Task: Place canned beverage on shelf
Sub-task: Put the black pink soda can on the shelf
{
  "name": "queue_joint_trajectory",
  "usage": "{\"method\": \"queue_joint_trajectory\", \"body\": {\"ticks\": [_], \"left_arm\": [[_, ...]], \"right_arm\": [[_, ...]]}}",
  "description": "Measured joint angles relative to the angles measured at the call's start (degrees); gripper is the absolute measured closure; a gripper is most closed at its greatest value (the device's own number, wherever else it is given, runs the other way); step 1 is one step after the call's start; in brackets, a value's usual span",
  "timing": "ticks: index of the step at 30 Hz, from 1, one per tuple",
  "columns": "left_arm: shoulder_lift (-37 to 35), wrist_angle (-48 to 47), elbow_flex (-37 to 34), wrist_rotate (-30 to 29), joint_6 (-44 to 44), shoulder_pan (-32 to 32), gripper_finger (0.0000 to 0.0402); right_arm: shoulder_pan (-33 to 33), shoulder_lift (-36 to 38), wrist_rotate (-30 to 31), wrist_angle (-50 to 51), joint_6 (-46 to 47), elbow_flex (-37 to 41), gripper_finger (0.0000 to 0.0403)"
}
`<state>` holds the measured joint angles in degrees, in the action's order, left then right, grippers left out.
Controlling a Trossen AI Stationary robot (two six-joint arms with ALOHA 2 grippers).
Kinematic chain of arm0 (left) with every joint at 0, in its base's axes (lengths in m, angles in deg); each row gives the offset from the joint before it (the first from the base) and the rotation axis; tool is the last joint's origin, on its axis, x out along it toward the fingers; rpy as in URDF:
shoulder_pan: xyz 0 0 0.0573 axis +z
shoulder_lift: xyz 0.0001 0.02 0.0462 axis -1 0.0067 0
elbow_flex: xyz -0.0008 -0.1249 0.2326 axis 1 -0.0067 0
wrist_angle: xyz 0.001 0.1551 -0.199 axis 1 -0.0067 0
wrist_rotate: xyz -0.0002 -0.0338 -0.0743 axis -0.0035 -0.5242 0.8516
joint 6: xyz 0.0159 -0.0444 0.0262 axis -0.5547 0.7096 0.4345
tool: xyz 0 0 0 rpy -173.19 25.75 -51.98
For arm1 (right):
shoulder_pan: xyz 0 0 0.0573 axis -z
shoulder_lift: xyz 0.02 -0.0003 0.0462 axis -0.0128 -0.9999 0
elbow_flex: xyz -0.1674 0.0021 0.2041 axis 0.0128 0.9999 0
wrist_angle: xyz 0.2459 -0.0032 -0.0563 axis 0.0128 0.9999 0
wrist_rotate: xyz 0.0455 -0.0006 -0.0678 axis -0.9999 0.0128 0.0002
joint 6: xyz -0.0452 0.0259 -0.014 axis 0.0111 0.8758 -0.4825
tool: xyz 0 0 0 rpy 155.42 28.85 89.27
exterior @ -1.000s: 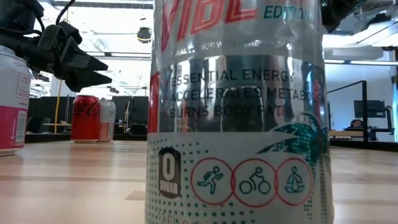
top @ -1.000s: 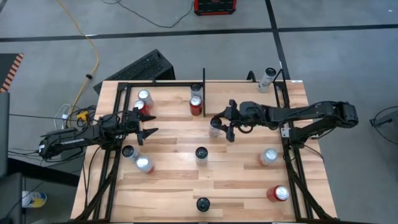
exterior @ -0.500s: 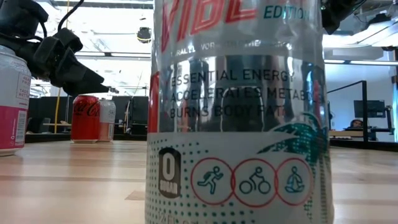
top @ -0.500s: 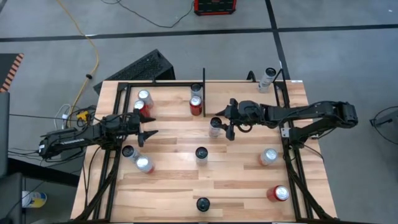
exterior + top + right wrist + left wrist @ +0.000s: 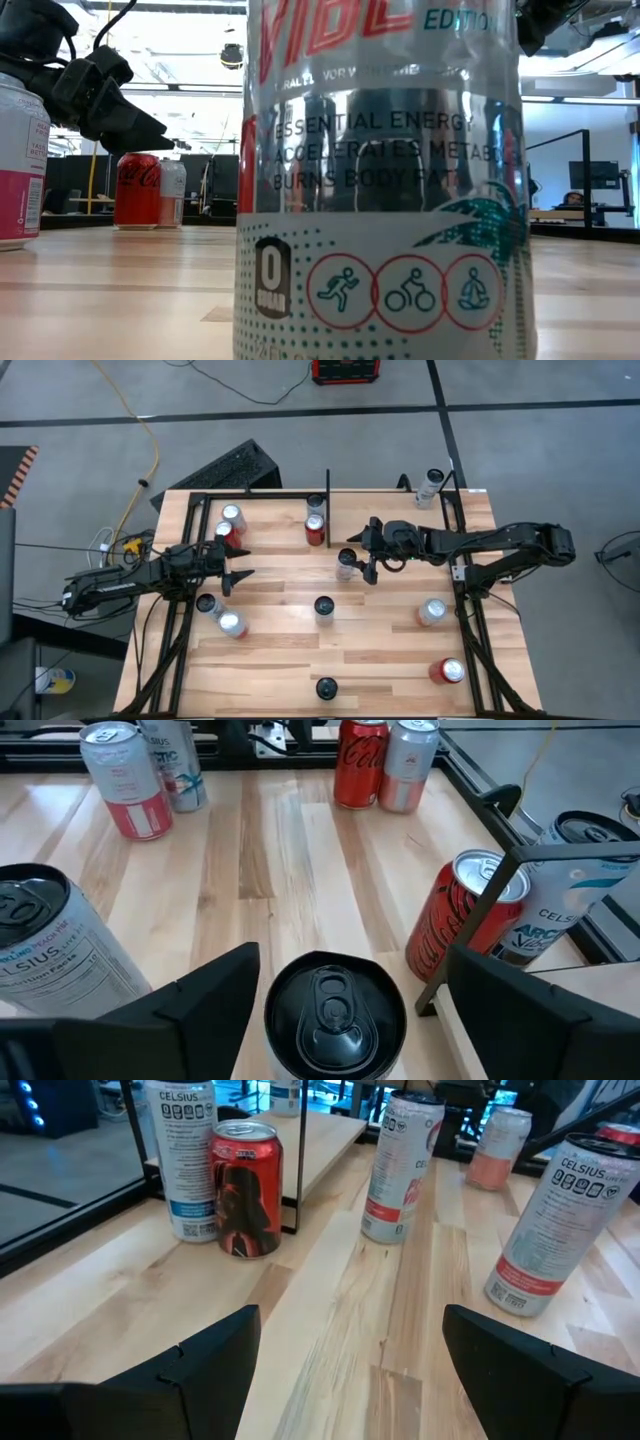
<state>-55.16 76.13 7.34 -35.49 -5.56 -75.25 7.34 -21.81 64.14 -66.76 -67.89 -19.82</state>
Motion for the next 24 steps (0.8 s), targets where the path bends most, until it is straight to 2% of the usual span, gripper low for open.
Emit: {"method": "queue_joint_trajectory", "body": {"ticks": [6, 16, 24], "left_arm": [[0.0, -0.08, 0.0, 0.04, 0.02, 0.0, 0.0102], [0.0, -0.12, 0.0, 0.02, 0.04, 0.0, 0.0102], [0.02, -0.14, 0.0, 0.04, 0.04, 0.01, 0.0102]], "right_arm": [[-0.61, 0.0, 0.75, 0.63, 0.37, 0.0, 0.0058], [-2.06, 0.0, 4.21, 2.13, 7.4, 0.0, 0.0062], [-7.76, -4.35, 16.72, -1.78, 5.08, -0.04, 0.0062]]}}
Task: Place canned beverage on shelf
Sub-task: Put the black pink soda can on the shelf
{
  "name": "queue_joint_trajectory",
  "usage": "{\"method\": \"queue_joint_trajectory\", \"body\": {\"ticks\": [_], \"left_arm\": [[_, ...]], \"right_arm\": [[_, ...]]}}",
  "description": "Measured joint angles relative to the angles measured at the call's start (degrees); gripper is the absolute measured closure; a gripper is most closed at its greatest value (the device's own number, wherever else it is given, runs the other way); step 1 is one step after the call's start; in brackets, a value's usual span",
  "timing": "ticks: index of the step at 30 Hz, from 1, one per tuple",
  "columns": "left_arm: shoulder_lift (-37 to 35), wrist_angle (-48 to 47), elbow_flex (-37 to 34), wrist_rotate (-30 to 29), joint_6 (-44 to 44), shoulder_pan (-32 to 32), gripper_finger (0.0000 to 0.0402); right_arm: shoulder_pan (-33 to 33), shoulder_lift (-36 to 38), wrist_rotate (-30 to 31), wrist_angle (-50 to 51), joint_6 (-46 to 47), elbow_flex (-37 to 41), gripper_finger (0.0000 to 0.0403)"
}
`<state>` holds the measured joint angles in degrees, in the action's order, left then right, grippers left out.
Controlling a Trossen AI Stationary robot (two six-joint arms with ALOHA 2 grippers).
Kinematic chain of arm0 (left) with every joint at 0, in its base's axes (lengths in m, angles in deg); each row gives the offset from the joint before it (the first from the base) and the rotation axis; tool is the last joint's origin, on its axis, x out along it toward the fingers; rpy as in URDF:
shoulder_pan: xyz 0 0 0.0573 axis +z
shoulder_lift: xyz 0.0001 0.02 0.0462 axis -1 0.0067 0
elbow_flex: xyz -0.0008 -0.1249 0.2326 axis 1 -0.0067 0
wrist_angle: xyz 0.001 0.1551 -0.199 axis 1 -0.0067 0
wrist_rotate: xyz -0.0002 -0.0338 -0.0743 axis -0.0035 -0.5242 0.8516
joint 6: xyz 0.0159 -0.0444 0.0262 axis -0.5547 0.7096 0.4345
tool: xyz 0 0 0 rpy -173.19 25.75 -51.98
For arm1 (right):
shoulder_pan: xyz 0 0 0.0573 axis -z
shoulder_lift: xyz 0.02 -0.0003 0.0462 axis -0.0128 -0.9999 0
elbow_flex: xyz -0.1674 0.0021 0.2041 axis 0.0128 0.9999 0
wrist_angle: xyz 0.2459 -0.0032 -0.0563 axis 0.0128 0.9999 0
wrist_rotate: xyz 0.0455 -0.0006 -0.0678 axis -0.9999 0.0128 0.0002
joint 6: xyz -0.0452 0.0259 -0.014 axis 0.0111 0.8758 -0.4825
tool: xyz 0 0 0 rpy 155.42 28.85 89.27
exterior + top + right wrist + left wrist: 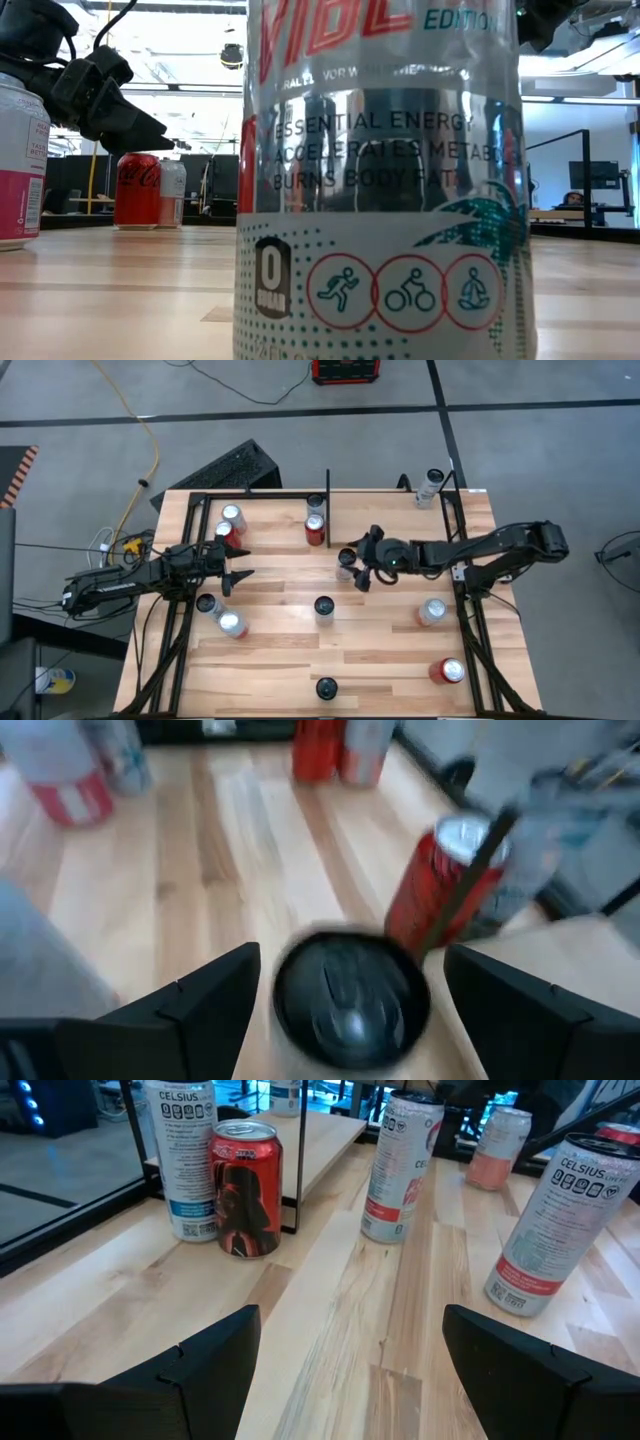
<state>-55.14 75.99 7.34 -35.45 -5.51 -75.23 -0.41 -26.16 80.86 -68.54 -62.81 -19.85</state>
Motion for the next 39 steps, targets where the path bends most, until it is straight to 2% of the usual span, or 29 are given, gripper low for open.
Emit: {"method": "queue_joint_trajectory", "body": {"ticks": [3, 18, 23, 25, 32, 39], "left_arm": [[0.12, -0.02, 0.0, -0.02, -0.01, 0.0, 0.0102], [0.13, -0.04, 0.0, 0.07, 0.0, 0.01, 0.0102], [0.13, -0.04, 0.0, 0.07, 0.0, -0.01, 0.0102], [0.13, -0.04, 0.0, 0.07, 0.0, 0.0, 0.0102], [0.11, -0.04, 0.0, 0.07, 0.0, -0.01, 0.0102], [0.11, -0.04, 0.0, 0.05, 0.0, 0.01, 0.0102]], "right_arm": [[-0.61, -1.42, 2.09, -0.11, -0.52, 0.06, 0.0062], [1.36, -4.96, 1.16, -1.27, 1.67, 0.06, 0.0063], [1.35, -3.8, 0.64, -1.71, 2.34, 0.04, 0.0099], [1.73, -2.29, -0.75, -0.13, 1.88, 0.14, 0.0122], [3.91, 5.03, -6.22, 2.34, -0.9, 0.16, 0.0124], [13.14, 15.95, -14.44, 11.76, -8.8, 0.13, 0.0124]]}}
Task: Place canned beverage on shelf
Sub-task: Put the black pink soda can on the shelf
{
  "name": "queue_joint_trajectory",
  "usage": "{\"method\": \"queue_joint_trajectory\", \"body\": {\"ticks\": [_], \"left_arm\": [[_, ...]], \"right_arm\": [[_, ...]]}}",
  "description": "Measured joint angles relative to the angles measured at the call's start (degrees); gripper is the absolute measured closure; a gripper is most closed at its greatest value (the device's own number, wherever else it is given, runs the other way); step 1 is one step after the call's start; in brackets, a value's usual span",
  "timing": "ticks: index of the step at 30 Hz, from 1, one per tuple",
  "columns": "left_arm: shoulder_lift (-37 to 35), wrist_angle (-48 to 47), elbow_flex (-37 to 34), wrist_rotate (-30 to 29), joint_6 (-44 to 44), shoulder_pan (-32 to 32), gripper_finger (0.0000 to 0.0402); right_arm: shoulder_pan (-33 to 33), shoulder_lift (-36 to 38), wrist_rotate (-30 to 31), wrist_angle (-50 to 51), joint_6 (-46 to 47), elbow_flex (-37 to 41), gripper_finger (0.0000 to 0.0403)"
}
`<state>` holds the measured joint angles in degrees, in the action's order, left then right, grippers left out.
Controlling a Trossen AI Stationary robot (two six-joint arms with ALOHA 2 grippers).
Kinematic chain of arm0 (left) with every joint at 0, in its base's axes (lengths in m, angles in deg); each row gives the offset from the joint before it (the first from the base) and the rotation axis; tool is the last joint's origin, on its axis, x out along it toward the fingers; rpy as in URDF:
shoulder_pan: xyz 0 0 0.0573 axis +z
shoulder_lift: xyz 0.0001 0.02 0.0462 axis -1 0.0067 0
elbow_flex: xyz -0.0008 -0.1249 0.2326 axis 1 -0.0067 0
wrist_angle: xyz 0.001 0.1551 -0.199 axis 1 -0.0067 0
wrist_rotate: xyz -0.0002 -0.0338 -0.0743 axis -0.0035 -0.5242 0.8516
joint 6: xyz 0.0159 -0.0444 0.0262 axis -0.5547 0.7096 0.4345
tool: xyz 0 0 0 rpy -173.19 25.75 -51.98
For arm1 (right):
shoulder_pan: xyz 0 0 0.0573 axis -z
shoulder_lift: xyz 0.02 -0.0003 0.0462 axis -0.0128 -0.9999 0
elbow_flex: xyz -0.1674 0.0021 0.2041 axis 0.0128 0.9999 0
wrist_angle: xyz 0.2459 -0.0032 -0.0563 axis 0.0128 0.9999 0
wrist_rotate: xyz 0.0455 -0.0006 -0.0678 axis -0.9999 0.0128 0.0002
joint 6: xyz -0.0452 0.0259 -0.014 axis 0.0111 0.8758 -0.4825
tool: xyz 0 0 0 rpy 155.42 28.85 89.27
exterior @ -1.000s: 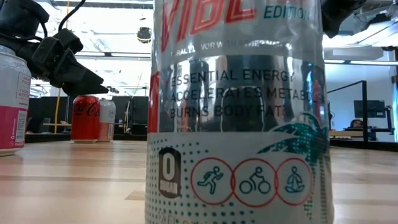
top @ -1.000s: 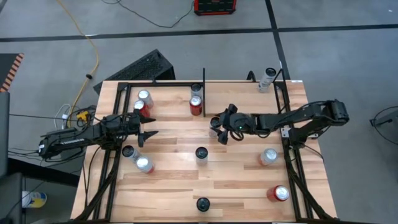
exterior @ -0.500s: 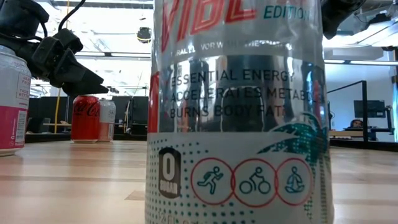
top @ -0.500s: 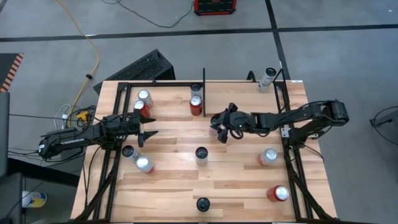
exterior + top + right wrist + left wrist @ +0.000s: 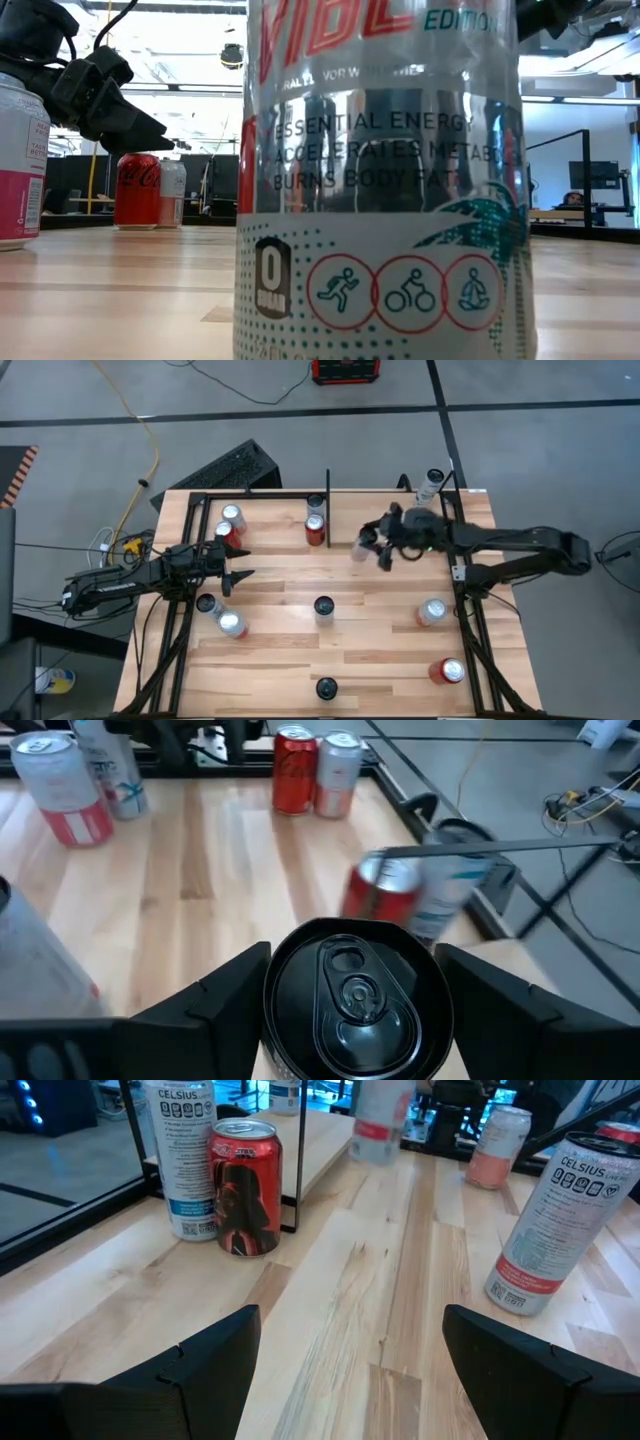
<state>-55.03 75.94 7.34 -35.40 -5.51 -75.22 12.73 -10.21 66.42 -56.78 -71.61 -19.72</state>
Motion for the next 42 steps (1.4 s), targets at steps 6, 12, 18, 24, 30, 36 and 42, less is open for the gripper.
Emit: {"method": "queue_joint_trajectory", "body": {"ticks": [6, 12, 18, 24, 30, 36, 42], "left_arm": [[0.0, 0.0, 0.0, 0.0, 0.0, 0.0, 0.0102], [0.0, 0.0, 0.0, 0.02, -0.02, 0.0, 0.0102], [0.0, 0.0, 0.0, 0.02, -0.01, 0.0, 0.0102], [0.0, 0.0, 0.0, 0.0, 0.0, 0.0, 0.0102], [0.0, 0.0, 0.0, 0.0, 0.0, -0.02, 0.0102], [0.0, 0.0, -0.01, 0.0, 0.0, 0.0, 0.0102], [0.0, 0.0, -0.02, 0.0, 0.0, 0.0, 0.0102]], "right_arm": [[11.61, 5.71, -7.36, 6.6, -4.52, -0.07, 0.0124], [22.66, 5.97, -13.25, 12.35, -6.06, -0.08, 0.0124], [27.5, 3.92, -14.48, 12.01, -8.53, -0.07, 0.0124], [29.41, 2.07, -14.5, 10.7, -9.05, -0.11, 0.0124], [29.43, 0.57, -14.5, 10.09, -9.3, -0.32, 0.0085], [29.41, 1.27, -14.44, 10.42, -9.02, -0.12, 0.0047], [29.41, 4.09, -14.39, 9.28, -8.89, -0.12, 0.0052]]}}
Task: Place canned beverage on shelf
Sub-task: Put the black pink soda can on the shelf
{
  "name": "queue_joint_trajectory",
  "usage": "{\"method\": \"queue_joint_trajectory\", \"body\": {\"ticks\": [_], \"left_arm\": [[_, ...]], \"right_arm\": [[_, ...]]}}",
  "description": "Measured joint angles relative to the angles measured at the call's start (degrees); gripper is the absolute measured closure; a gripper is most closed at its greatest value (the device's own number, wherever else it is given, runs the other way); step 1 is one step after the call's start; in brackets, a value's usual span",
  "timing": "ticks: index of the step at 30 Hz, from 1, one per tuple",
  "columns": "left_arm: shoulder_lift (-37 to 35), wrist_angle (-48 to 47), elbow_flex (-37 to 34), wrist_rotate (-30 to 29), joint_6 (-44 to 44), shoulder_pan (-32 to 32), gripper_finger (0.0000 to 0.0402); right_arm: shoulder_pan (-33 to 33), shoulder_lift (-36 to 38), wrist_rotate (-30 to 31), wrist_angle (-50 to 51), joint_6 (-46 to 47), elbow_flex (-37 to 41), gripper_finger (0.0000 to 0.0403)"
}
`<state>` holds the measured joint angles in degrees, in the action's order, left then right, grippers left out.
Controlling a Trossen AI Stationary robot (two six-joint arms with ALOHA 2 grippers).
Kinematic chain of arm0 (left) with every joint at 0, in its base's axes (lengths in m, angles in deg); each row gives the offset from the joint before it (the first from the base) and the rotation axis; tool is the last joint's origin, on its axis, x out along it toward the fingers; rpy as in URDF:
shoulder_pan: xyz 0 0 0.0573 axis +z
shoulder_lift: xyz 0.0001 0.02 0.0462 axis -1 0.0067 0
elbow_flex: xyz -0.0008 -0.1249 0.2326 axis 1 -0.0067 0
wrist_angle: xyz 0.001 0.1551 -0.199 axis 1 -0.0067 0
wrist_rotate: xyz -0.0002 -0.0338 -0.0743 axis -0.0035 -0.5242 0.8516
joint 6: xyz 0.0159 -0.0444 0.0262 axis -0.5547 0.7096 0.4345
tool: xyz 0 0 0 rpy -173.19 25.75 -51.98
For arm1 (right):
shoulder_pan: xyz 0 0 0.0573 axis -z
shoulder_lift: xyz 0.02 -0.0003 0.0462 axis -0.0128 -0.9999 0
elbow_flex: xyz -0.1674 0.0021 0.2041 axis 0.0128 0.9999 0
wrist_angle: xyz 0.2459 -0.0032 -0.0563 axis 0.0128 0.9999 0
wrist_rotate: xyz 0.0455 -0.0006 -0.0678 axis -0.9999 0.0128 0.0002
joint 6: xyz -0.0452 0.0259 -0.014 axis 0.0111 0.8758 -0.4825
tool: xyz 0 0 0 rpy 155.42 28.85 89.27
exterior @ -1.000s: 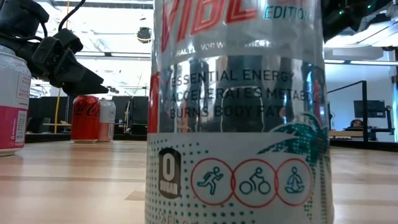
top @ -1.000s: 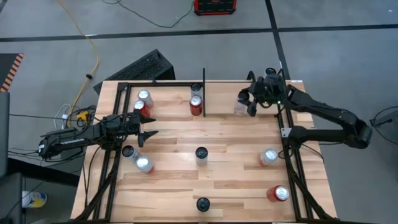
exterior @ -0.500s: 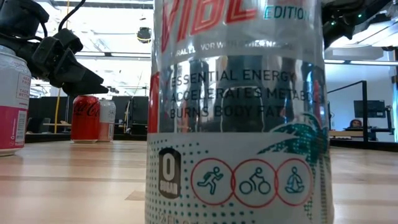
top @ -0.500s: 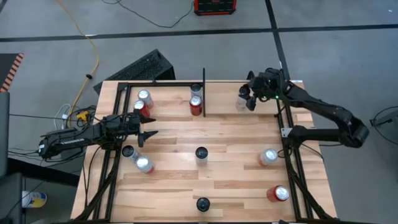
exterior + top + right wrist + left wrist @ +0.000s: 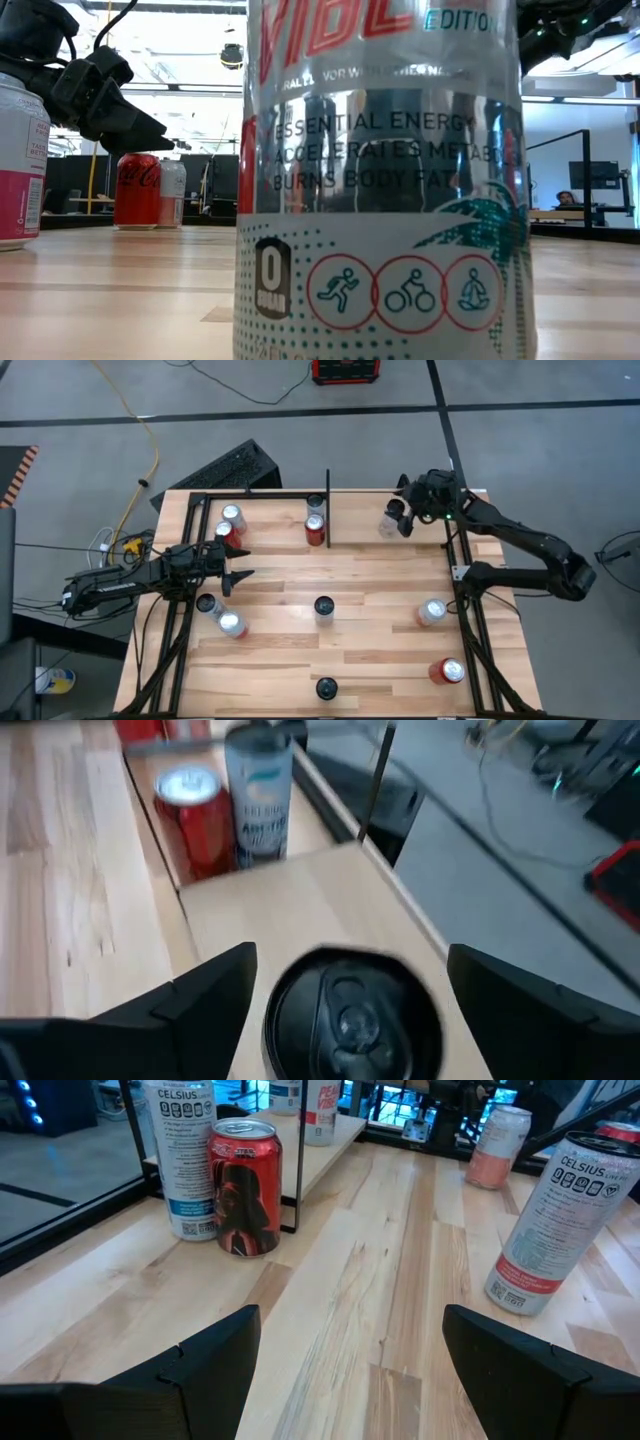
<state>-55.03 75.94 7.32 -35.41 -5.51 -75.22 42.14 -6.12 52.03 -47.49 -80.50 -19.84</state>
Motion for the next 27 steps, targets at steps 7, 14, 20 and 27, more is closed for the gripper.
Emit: {"method": "queue_joint_trajectory", "body": {"ticks": [7, 14, 20, 27], "left_arm": [[0.0, 0.0, 0.0, 0.0, 0.0, -0.02, 0.0102], [0.0, 0.0, 0.0, 0.0, 0.0, -0.02, 0.0102], [0.0, 0.0, 0.0, 0.0, 0.0, 0.0, 0.0102], [-0.02, 0.0, 0.0, 0.01, 0.0, 0.0, 0.0102]], "right_arm": [[-1.37, 6.22, 0.18, -4.16, 4.21, 0.0, 0.0055], [-12.66, 8.9, 0.16, 4.34, 8.54, 0.0, 0.0083], [-28.22, 6.34, 4.15, 6.2, 11.65, 0.05, 0.0155], [-41.72, -0.69, 24.37, 6.99, 16.15, 0.67, 0.0299]]}}
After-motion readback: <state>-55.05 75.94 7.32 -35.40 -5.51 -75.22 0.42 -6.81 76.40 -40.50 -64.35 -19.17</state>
